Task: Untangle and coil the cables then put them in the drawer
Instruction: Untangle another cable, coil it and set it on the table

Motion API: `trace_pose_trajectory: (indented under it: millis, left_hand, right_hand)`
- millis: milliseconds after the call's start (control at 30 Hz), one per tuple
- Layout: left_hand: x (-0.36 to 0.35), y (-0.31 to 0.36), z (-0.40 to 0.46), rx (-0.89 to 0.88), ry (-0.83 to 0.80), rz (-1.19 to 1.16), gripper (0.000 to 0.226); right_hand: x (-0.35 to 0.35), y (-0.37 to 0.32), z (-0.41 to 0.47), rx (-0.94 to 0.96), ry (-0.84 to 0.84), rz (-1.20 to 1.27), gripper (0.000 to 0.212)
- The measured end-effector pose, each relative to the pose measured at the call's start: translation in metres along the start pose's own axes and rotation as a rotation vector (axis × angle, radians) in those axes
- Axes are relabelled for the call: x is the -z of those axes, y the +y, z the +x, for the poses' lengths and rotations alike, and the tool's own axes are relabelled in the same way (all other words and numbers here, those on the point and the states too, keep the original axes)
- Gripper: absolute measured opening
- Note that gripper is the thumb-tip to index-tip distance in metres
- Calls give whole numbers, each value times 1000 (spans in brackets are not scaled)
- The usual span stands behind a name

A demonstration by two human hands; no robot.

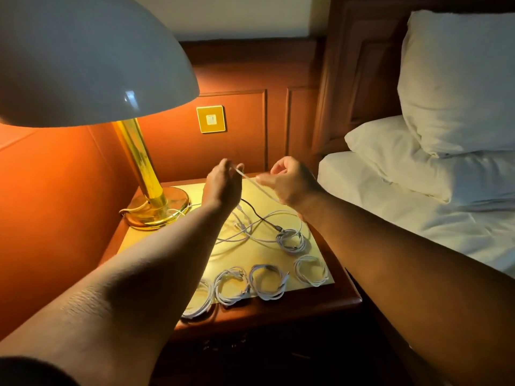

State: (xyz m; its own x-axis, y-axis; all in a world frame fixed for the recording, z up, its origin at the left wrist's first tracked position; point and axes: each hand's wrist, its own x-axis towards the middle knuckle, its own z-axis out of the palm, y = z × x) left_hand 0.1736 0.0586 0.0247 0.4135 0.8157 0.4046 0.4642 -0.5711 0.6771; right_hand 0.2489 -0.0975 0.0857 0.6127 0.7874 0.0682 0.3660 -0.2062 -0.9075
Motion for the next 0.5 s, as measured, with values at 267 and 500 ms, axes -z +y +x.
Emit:
trace_pose_trajectory:
  millis: [267,500]
  left_hand:
    - [7,16,25,-180,123,49,22]
    - [8,-20,22,-35,-109,311,23]
  right_hand:
    - [-5,7,18,201,73,-109,17]
    - [9,-4,8,425,256,136,46]
